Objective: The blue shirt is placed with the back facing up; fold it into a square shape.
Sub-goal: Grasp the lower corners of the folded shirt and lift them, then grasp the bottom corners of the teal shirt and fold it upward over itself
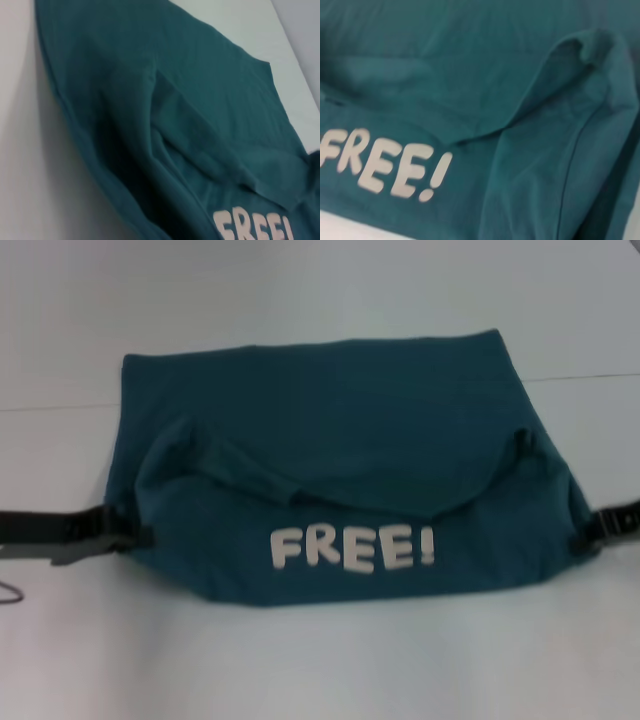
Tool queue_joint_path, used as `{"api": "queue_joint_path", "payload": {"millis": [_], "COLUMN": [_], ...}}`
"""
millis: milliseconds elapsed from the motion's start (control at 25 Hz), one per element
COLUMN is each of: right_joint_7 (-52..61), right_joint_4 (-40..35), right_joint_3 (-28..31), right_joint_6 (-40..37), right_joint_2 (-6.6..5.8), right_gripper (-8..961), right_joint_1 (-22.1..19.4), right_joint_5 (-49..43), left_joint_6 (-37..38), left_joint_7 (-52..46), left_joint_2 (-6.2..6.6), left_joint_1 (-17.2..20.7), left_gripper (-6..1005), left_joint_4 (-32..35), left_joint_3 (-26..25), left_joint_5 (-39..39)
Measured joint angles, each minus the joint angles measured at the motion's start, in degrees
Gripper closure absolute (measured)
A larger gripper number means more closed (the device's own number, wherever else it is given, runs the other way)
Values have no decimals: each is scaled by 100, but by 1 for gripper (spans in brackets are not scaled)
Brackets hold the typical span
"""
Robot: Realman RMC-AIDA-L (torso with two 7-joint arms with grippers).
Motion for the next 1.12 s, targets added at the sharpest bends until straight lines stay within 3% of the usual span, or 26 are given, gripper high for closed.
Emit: {"api": "queue_joint_path", "payload": {"millis": [240, 440, 560, 960, 1120], "right_joint_7": [57, -125, -254, -469, -751], "right_joint_4": [-52, -63, -36, -7, -5], "right_joint_3": [15, 96, 108, 420, 843], "right_joint_6": [-1119, -1671, -1822, -1899, -2106], "right_joint_2": [-7, 117, 124, -138, -270], "right_gripper": [923, 923, 923, 923, 923], "right_joint_1": [-349, -780, -950, -1006, -933], "right_joint_5": [-6, 40, 34, 47, 105], "left_joint_6": [1017, 1825, 2130, 2546, 2800], "left_joint_7": [128, 122, 138, 312, 529], "left_joint_2": [14, -24, -72, -45, 57], "left_joint_1": [248, 505, 623, 621, 570], "left_gripper": [967, 968, 968, 967, 967], "left_joint_4": [332, 532, 610, 717, 879], "left_joint_3": [-232, -289, -322, -455, -924], "left_joint_5": [591, 1043, 1306, 1610, 1608]}}
